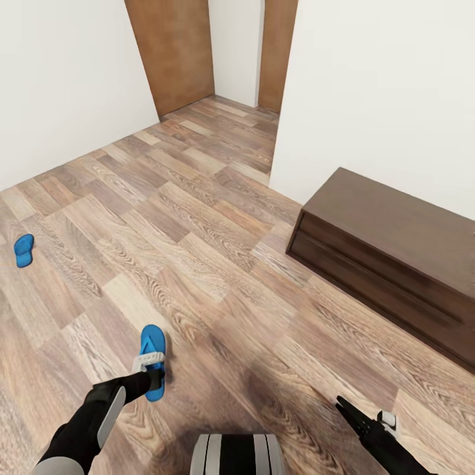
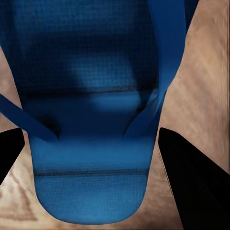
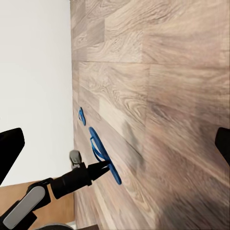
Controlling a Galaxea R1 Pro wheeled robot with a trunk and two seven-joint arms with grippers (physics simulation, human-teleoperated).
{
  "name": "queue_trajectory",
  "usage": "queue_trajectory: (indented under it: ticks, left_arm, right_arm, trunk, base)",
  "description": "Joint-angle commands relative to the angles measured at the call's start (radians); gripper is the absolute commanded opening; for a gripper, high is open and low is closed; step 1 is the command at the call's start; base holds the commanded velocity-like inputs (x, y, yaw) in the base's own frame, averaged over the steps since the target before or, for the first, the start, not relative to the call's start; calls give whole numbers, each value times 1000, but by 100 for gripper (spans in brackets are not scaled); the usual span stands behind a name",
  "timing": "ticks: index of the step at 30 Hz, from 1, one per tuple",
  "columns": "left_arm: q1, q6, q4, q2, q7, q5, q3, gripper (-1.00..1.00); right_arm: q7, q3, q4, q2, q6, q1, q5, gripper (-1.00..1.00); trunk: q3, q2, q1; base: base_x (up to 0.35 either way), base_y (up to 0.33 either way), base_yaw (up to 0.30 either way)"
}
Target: In the bedroom, move the book from the bed onto either nightstand, and place the two sandals side by side next to the bed.
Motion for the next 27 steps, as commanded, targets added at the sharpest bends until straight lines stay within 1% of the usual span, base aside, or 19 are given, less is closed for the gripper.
queue_trajectory:
  ticks: [1,3,4,5,6,9,12,19,27]
  left_arm:
    - [0,7,0,0,-6,6,3,-100]
    - [2,6,3,0,-21,7,7,-100]
    - [6,5,4,2,-57,6,26,-100]
    - [6,5,4,2,-68,6,34,-100]
    - [7,5,4,3,-92,6,52,-100]
    - [8,8,3,4,-135,3,79,-100]
    - [8,12,1,5,-156,-1,90,-100]
    - [9,17,1,8,-169,-2,96,-100]
    - [9,20,-2,-2,-171,-3,89,-100]
  right_arm:
    - [2,0,0,0,9,0,-5,100]
    - [2,0,0,0,9,0,-5,100]
    - [2,0,0,0,9,0,-4,100]
    - [2,0,0,0,9,0,-4,100]
    - [2,1,0,0,9,0,-4,100]
    - [2,0,0,0,8,0,-4,100]
    - [2,0,0,0,8,0,-5,100]
    - [0,0,0,0,8,0,-7,100]
    - [-2,1,0,1,8,0,-7,100]
  trunk:
    - [3,0,-1]
    - [11,1,-1]
    - [15,1,-2]
    - [19,1,-2]
    - [23,1,-3]
    - [34,2,-4]
    - [46,3,-6]
    - [73,4,-9]
    - [104,6,-12]
  base:
    - [0,0,0]
    - [0,0,0]
    - [0,0,0]
    - [0,0,0]
    - [0,0,0]
    - [0,0,0]
    - [0,0,0]
    - [0,0,0]
    - [0,0,0]
